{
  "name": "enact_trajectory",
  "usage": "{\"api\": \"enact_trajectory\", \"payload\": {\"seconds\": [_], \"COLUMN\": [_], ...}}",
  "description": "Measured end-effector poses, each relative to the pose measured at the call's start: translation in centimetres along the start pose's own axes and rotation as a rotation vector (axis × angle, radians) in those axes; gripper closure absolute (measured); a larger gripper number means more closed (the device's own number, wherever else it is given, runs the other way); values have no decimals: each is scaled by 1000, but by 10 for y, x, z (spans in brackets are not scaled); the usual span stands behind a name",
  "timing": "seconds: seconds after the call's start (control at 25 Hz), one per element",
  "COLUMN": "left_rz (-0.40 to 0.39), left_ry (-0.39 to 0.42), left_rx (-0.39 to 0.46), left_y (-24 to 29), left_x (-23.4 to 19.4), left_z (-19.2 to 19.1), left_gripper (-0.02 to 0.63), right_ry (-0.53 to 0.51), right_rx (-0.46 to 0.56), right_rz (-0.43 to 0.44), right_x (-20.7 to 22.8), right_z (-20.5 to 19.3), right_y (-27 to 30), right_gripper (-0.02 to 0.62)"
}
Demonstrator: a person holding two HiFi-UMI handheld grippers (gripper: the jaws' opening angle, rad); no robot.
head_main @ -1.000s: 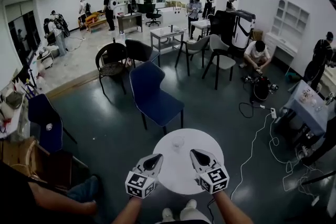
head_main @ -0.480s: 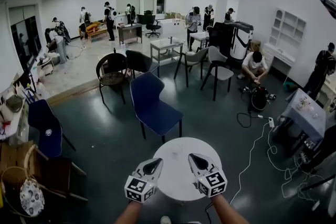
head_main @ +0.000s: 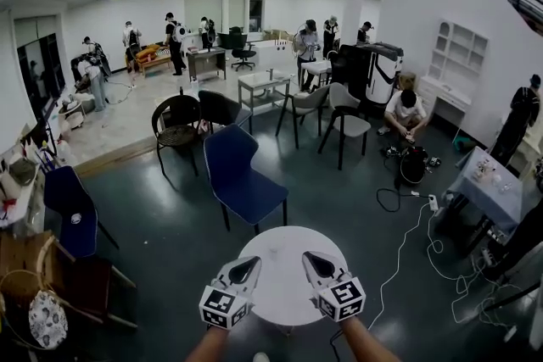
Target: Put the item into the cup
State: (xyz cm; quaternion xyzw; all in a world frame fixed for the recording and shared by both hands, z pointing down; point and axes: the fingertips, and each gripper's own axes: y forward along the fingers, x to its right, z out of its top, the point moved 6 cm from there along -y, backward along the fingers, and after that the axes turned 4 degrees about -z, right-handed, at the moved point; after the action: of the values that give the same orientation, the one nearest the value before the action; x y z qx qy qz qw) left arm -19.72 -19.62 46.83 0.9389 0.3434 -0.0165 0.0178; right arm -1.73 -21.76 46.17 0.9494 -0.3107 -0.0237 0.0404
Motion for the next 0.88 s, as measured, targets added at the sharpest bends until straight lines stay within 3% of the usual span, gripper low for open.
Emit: {"api": "enact_trajectory", "payload": {"seconds": [0.88], "left_rz": [-16], "left_ry": [9], "left_rx": [27], "left_y": [-10], "left_x": [170], "left_z": [17], "left_gripper": [589], "right_ry": [2], "right_rx": [39], "right_rz": [8], "right_x": [29], "right_z": [-2], "right_y": [-168], "right_gripper": [586]}}
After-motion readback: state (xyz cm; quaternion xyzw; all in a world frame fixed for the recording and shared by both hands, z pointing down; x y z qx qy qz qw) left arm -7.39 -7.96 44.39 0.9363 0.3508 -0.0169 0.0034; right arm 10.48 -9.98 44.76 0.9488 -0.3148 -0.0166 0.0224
